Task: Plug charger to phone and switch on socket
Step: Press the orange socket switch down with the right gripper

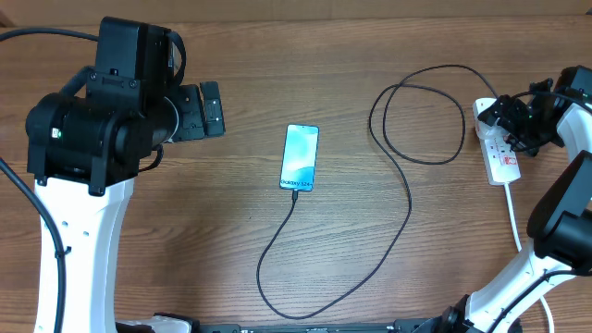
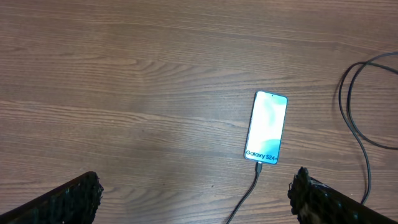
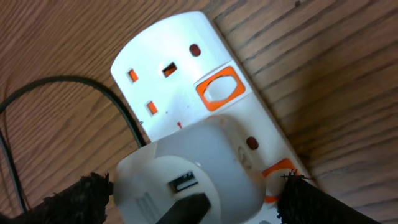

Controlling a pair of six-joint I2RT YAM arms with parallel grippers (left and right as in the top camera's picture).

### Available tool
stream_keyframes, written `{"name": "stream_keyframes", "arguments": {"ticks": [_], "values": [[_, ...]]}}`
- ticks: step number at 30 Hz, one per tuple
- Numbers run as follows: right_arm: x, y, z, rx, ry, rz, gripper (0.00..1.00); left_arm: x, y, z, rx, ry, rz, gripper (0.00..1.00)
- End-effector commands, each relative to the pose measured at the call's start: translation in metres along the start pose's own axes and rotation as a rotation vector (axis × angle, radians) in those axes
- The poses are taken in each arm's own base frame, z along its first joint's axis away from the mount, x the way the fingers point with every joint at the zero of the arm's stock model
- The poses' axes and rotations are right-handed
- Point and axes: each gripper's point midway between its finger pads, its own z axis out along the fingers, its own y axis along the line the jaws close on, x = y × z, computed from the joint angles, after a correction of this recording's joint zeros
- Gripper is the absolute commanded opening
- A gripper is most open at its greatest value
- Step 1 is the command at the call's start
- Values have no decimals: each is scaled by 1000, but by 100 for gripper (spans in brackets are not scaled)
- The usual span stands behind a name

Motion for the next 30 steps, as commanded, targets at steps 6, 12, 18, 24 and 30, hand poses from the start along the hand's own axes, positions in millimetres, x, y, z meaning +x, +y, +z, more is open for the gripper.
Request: {"name": "stream_keyframes", "arguments": {"ticks": [6, 12, 18, 24, 30], "values": [[0, 6, 9, -40, -8, -11, 89, -1, 3, 2, -20, -1, 21, 100], [4, 5, 11, -38, 5, -6, 89, -1, 2, 2, -19, -1, 21, 100], [13, 7, 14, -55, 31, 1, 89, -1, 2, 2, -19, -1, 21, 100], [22, 18, 13, -119, 72, 14, 90, -1, 3, 2, -20, -1, 21, 100], [28, 19, 14, -116, 98, 40, 90, -1, 2, 2, -19, -1, 21, 99]]}}
